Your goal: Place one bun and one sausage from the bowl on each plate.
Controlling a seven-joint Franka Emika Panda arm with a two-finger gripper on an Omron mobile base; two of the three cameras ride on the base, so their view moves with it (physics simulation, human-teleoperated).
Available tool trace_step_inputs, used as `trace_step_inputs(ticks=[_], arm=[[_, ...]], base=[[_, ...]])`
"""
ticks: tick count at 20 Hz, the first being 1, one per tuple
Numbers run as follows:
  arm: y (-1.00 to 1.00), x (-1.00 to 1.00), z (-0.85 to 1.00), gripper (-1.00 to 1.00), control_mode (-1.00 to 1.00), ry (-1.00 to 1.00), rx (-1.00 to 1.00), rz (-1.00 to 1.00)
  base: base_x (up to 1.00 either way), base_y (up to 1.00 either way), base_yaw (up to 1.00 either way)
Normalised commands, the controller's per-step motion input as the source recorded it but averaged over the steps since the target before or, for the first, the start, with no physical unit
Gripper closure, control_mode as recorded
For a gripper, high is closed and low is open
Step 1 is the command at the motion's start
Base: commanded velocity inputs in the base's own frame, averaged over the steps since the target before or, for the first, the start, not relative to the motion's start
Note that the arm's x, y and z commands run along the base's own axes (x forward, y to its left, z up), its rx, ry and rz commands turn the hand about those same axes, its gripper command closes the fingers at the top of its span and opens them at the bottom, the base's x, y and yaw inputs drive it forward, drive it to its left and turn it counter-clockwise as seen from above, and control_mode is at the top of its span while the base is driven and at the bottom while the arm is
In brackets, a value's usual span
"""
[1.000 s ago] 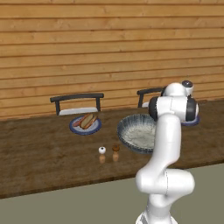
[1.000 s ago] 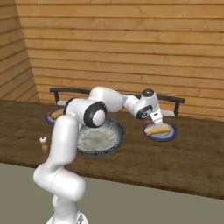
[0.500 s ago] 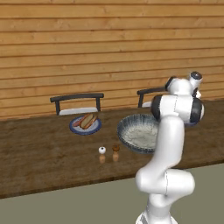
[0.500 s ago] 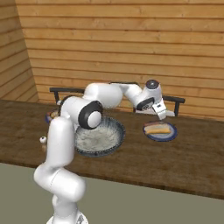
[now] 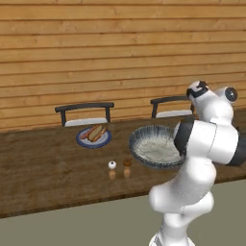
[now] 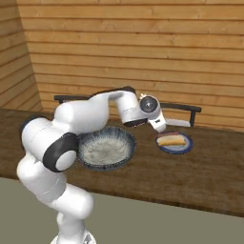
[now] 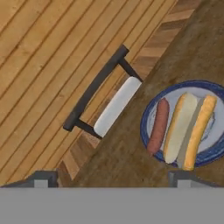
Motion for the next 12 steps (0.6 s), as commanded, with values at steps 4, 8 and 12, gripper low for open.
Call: trace_step_inputs(ticks=[4,8,12], arm=[[0.68,-1.00,1.00,-1.00,-1.00,-0.38,-0.16,0.02],[1.00,-0.92,0.90,-1.00,-1.00,-0.66,-0.20,0.06],[0.27,-0.50,0.03,-1.00,-1.00,-0.31,-0.10,0.04]], base=[[0.00,0.00,0.00],[0.00,0.00,0.00],[0.00,0.00,0.00]])
